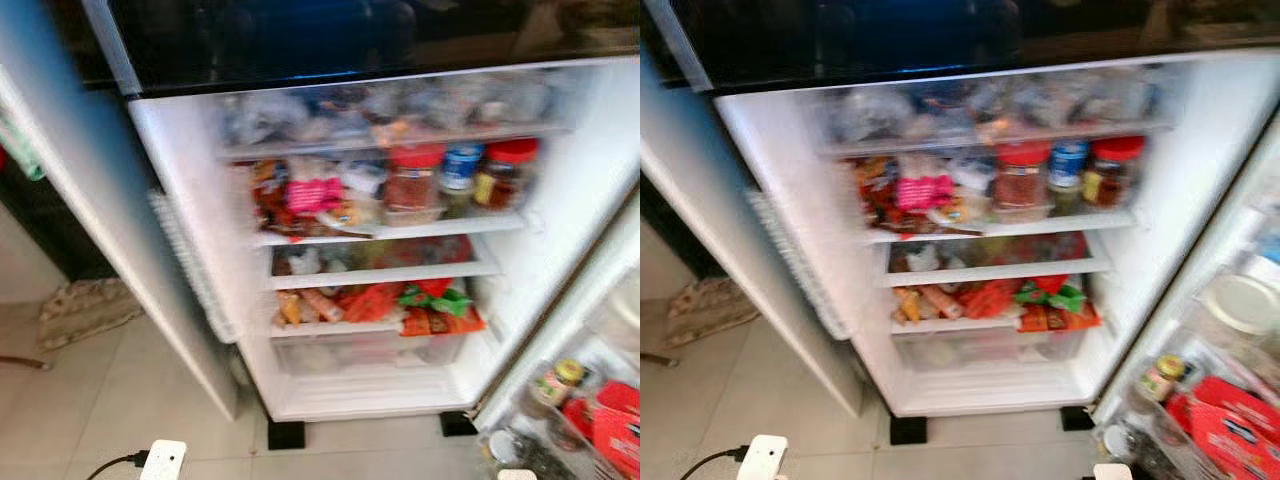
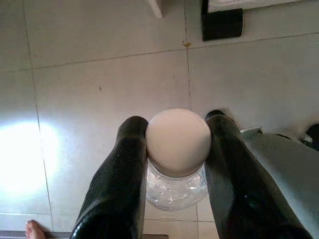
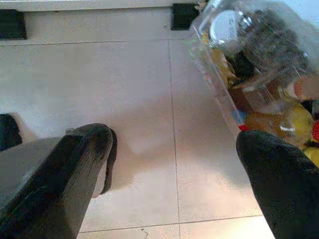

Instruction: Restocking fridge

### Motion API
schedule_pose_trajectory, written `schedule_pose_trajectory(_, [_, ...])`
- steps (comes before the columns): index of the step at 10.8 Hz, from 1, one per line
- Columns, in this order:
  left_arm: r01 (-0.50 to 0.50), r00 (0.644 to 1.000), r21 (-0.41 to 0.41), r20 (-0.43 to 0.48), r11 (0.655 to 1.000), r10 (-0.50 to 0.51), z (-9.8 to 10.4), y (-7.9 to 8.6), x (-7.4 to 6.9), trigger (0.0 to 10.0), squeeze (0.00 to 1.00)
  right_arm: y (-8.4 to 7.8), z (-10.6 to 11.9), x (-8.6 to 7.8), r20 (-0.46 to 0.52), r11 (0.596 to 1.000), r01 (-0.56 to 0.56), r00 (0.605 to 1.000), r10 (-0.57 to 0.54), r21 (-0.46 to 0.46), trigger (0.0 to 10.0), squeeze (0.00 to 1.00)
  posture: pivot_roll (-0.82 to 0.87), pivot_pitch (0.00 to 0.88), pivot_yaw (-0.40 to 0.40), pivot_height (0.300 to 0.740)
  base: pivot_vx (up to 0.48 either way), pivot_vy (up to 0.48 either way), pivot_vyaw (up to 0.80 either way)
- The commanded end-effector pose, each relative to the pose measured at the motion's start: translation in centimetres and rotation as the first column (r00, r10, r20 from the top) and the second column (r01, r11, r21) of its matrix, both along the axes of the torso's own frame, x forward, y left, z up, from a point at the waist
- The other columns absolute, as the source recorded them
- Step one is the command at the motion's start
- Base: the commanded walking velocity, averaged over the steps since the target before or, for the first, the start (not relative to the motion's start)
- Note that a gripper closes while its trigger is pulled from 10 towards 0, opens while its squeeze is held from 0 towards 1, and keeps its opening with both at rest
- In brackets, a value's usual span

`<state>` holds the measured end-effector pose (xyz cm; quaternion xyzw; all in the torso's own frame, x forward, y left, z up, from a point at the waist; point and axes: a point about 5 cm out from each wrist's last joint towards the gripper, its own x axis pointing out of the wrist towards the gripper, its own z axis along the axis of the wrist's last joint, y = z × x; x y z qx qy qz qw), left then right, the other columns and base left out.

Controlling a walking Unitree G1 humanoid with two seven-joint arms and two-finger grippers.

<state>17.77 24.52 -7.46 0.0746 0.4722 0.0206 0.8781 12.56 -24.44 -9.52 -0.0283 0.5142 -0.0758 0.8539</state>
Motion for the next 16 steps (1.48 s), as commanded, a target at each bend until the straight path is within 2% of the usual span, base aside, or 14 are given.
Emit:
schedule_pose_trajectory(1, [0.005, 1.000, 0.009, -0.009, 1.000, -0.004, 0.0, 0.3, -0.2, 10.0, 0.00, 0.0, -0.1, -0.3, -0.011, 1.000, 0.021, 1.000, -0.021, 0.005, 10.0, 0.00, -0.08, 0.000, 0.049, 0.740, 0.000, -0.285, 0.00])
schedule_pose_trajectory(4, [-0.003, 1.000, 0.007, -0.008, 1.000, 0.003, 0.0, 0.2, -0.2, 10.0, 0.00, 0.3, -0.3, -0.6, -0.025, 1.000, 0.011, 1.000, -0.011, 0.007, 10.0, 0.00, -0.08, 0.000, 0.048, 0.740, 0.000, -0.279, -0.65])
schedule_pose_trajectory(8, [-0.018, 1.000, 0.013, 0.015, 1.000, 0.018, 0.0, 0.2, -0.1, 10.0, 0.00, 0.4, -0.3, -0.5, -0.020, 1.000, -0.003, 1.000, 0.003, 0.014, 10.0, 0.00, -0.07, 0.000, 0.038, 0.740, 0.000, 0.000, 0.00])
schedule_pose_trajectory(10, [-0.009, 0.994, 0.007, 0.112, 1.000, 0.008, 0.5, -0.1, 0.5, 10.0, 0.00, 0.4, -0.3, -0.7, -0.031, 1.000, -0.016, 0.999, 0.016, 0.012, 10.0, 0.00, -0.05, 0.000, 0.019, 0.740, 0.000, 0.000, 0.00])
schedule_pose_trajectory(11, [0.021, 0.984, 0.073, 0.177, 0.997, -0.034, 1.0, -0.1, 1.2, 10.0, 0.00, 0.4, -0.4, -0.8, -0.040, 0.999, -0.033, 0.999, 0.033, 0.014, 10.0, 0.00, -0.04, 0.000, 0.013, 0.740, 0.000, 0.000, 0.00])
schedule_pose_trajectory(12, [0.029, 0.933, 0.060, 0.355, 0.998, -0.049, 3.5, -1.0, 5.1, 10.0, 0.00, 0.4, -0.4, -0.8, -0.042, 0.999, -0.034, 0.999, 0.035, 0.014, 10.0, 0.00, -0.04, 0.000, 0.013, 0.740, 0.000, 0.000, 0.00])
schedule_pose_trajectory(13, [0.071, 0.890, 0.113, 0.442, 0.991, -0.114, 5.1, -1.3, 6.9, 10.0, 0.00, 0.4, -0.4, -0.9, -0.043, 0.999, -0.036, 0.998, 0.037, 0.015, 10.0, 0.00, -0.04, 0.000, 0.013, 0.740, 0.000, 0.000, 0.00])
schedule_pose_trajectory(14, [0.085, 0.803, 0.099, 0.582, 0.991, -0.127, 7.2, -1.8, 8.5, 10.0, 0.00, 0.3, -0.4, -0.9, -0.046, 0.999, -0.041, 0.998, 0.041, 0.012, 10.0, 0.00, -0.05, 0.000, 0.016, 0.740, 0.000, 0.000, 0.00])
schedule_pose_trajectory(16, [0.156, 0.700, 0.061, 0.697, 0.986, -0.153, 8.9, -4.1, 9.4, 10.0, 0.00, 0.0, -0.4, -1.1, -0.058, 0.999, -0.048, 0.997, 0.048, 0.006, 10.0, 0.00, -0.04, 0.000, 0.017, 0.740, 0.000, 0.000, 0.00])
